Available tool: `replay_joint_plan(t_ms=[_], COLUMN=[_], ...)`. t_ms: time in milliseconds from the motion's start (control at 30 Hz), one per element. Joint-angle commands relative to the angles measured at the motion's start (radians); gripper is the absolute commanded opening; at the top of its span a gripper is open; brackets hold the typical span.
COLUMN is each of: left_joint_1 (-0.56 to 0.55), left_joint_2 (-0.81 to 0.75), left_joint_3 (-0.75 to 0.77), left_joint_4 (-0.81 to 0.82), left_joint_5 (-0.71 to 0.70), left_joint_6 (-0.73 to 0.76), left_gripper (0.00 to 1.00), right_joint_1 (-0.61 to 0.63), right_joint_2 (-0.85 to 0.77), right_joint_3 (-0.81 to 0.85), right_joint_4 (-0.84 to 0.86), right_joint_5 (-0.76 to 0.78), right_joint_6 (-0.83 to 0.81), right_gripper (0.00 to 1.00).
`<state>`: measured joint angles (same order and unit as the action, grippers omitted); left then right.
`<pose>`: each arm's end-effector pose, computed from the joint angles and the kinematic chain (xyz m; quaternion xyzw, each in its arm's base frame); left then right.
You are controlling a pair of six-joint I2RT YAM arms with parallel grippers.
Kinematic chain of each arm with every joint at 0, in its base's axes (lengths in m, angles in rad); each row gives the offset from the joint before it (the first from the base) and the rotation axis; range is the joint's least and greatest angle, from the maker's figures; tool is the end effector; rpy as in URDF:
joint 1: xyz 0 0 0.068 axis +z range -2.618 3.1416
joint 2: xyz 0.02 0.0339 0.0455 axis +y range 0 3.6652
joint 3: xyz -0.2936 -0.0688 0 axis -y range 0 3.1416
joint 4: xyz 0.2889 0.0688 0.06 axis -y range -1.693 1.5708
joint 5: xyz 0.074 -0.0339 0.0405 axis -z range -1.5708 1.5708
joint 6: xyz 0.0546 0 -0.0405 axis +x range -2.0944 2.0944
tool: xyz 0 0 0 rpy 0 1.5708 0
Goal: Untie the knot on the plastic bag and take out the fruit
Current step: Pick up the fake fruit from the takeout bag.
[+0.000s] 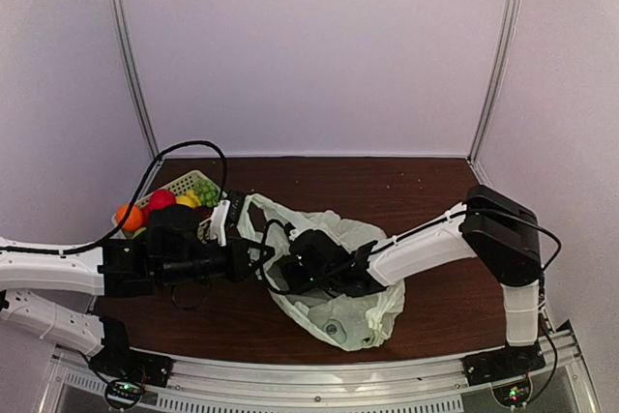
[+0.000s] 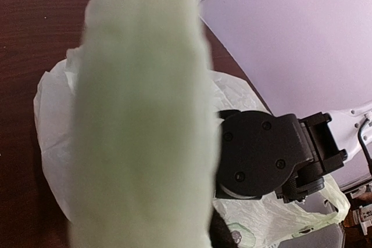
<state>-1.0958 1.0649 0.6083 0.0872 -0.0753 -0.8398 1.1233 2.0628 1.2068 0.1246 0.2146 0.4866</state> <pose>0.1332 -0.2500 0.2504 0.0841 0.8203 -0.4476 0.3459 0.2217 0.4351 0.1084 -0.2427 0.8760 0.2242 0.3513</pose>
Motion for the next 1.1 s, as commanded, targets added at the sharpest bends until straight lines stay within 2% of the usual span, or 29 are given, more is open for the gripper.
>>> replay_joint_plan(t_ms=[0, 200, 400, 800, 1067], left_joint_1=[-0.004, -0.004, -0.004, -0.004, -0.004], left_joint_2=[-0.019, -0.029, -0.024, -0.022, 0.057], left_joint_3=[0.005, 0.003, 0.018, 0.021, 0.074], left_joint_4=[0.015, 0.005, -0.064, -0.02, -0.019], left_joint_5=[-0.015, -0.037, -0.104, -0.141, -0.136], left_joint_6=[-0.011, -0.028, -0.063, -0.086, -0.082], left_gripper=[0.0, 0.0, 0.0, 0.0, 0.0], right_joint_1=[-0.009, -0.008, -0.005, 0.068, 0.169], right_joint_2=[-0.002, -0.075, -0.212, -0.44, -0.56], right_joint_3=[0.014, -0.043, -0.158, -0.347, -0.399], right_joint_4=[0.03, 0.059, 0.09, 0.019, -0.067], right_joint_5=[-0.018, -0.028, -0.039, -0.054, 0.009], right_joint_6=[-0.048, -0.081, -0.091, -0.091, -0.086], right_gripper=[0.52, 0.36, 0.3, 0.31, 0.31])
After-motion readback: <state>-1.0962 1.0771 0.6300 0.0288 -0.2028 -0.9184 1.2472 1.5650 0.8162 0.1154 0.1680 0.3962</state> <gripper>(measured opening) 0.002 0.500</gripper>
